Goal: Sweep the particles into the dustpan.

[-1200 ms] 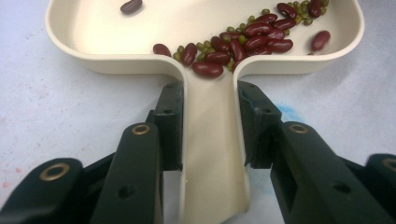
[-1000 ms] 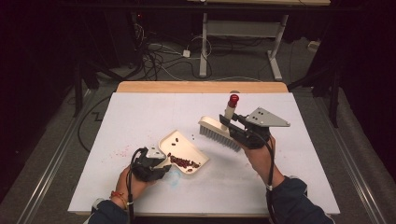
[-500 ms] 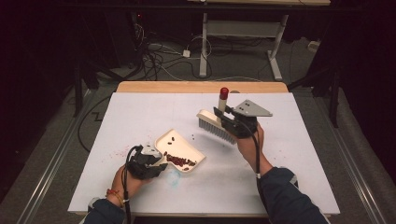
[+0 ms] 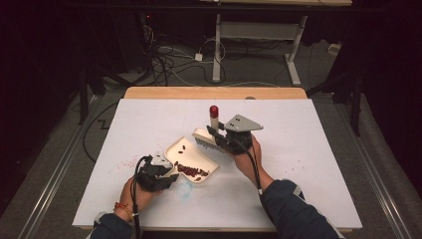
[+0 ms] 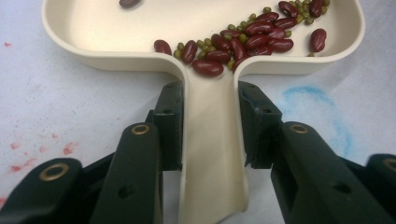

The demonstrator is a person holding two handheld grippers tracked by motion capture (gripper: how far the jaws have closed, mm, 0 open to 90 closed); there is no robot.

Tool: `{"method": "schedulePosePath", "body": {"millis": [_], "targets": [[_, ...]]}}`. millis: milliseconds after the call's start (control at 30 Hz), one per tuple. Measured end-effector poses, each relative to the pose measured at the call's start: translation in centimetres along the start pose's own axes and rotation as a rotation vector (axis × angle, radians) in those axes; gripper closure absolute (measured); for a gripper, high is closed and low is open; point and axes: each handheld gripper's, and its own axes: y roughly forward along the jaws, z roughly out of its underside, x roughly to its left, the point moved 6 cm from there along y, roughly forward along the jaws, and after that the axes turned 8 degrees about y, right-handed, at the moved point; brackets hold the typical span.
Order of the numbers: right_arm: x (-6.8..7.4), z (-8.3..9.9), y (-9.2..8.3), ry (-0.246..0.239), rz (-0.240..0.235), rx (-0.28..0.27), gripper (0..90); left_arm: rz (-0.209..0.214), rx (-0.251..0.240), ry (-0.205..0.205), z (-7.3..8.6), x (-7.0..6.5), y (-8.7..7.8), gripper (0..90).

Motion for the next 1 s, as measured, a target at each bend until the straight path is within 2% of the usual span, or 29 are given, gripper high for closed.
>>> {"method": "schedulePosePath", "body": {"millis": [33,67,100,200,233,333,367,533,700,733,767,833,1000], "targets": [[0.9,0.3,-0.4,-0.012,-0.032,0.001,69.5,-0.007,-0.007,-0.01,-0.1,0.0,0.0,62.8],[0.9,0.3,-0.4,-0.012,-0.032,0.001,69.5,-0.007,-0.007,-0.01,-0.1,0.0,0.0,62.8],[1.6,0.6,-1.0,-0.009,-0.061,0.001,69.5,-0.009,-0.007,-0.012,-0.1,0.0,0.0,62.8],[2.1,0.6,-1.6,-0.012,-0.081,-0.004,69.9,-0.01,-0.005,-0.009,-0.1,0.2,0.0,62.8],[2.5,0.4,-2.2,-0.009,-0.115,-0.007,70.4,-0.014,-0.004,-0.006,-0.1,0.2,0.0,62.8],[2.9,0.1,-2.7,-0.005,-0.137,-0.021,70.5,-0.017,-0.008,-0.007,-0.2,0.1,0.0,62.8],[3.3,-0.1,-3.1,-0.018,-0.144,-0.022,70.4,-0.016,-0.007,-0.006,-0.2,0.1,0.0,62.9],[3.2,-0.8,-3.9,-0.033,-0.13,-0.045,70.4,-0.017,-0.006,0.003,-0.2,0.2,-0.1,62.9],[1.4,-1.6,-5.0,-0.025,-0.08,-0.074,70.4,-0.012,0.003,0.006,-0.2,0.2,-0.1,63.0],[1.4,-1.6,-5.0,-0.025,-0.08,-0.074,70.4,-0.012,0.003,0.006,-0.2,0.2,-0.1,63.0],[0.9,-1.7,-5.1,-0.03,-0.058,-0.079,70.4,-0.011,0.0,0.007,-0.2,0.2,-0.1,63.0],[0.5,-1.6,-5.1,-0.026,-0.048,-0.079,70.4,-0.001,0.002,0.028,-0.3,-0.2,-0.2,63.1],[0.1,-1.4,-4.8,-0.026,-0.031,-0.077,70.4,0.024,-0.01,0.047,-0.6,-1.2,-0.3,63.1]]}}
